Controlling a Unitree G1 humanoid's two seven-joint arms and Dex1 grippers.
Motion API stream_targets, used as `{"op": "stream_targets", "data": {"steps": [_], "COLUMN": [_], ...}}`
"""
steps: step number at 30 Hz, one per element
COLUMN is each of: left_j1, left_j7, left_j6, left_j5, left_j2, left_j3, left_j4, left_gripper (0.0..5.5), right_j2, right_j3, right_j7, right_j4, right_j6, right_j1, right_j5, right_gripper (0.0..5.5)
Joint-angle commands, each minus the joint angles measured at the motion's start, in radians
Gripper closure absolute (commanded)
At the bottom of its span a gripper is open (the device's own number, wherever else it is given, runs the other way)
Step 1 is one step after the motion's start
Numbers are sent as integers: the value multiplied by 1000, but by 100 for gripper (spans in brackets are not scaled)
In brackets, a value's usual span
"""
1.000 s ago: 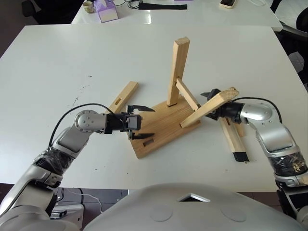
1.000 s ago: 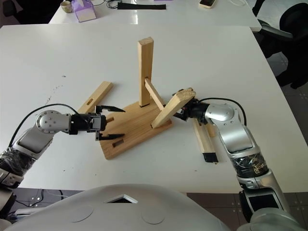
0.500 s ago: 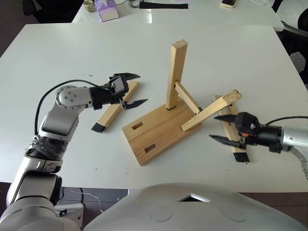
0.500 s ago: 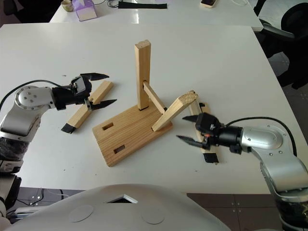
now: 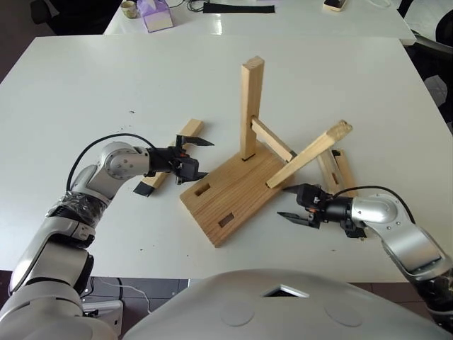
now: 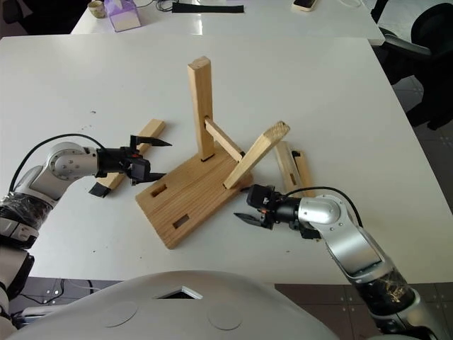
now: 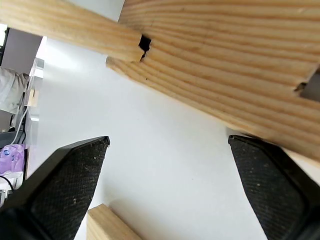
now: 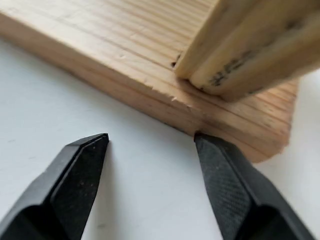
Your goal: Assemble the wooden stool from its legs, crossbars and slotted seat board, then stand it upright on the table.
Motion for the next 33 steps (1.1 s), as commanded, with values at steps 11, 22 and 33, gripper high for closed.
{"op": "stream_targets", "data": {"steps": [11, 22, 33], "left_j1": [148, 176, 364], "left_j7": [-6, 47, 47], "left_j6": [159, 272, 707], "left_j5": [10, -32, -327], "left_j2": [-6, -49, 41], "left_j3": [-1, 61, 372], "left_j4": [-142, -199, -545], "left_gripper": [107, 107, 107], "right_j2": [91, 73, -78], "right_j3": [56, -16, -344], "right_j7": [-57, -40, 26], "right_j4": [219, 198, -188], "right_j6": [-110, -129, 2], "right_j1": [-144, -171, 131], "right_j5": [-102, -87, 72], "right_gripper": [233, 233, 233]}}
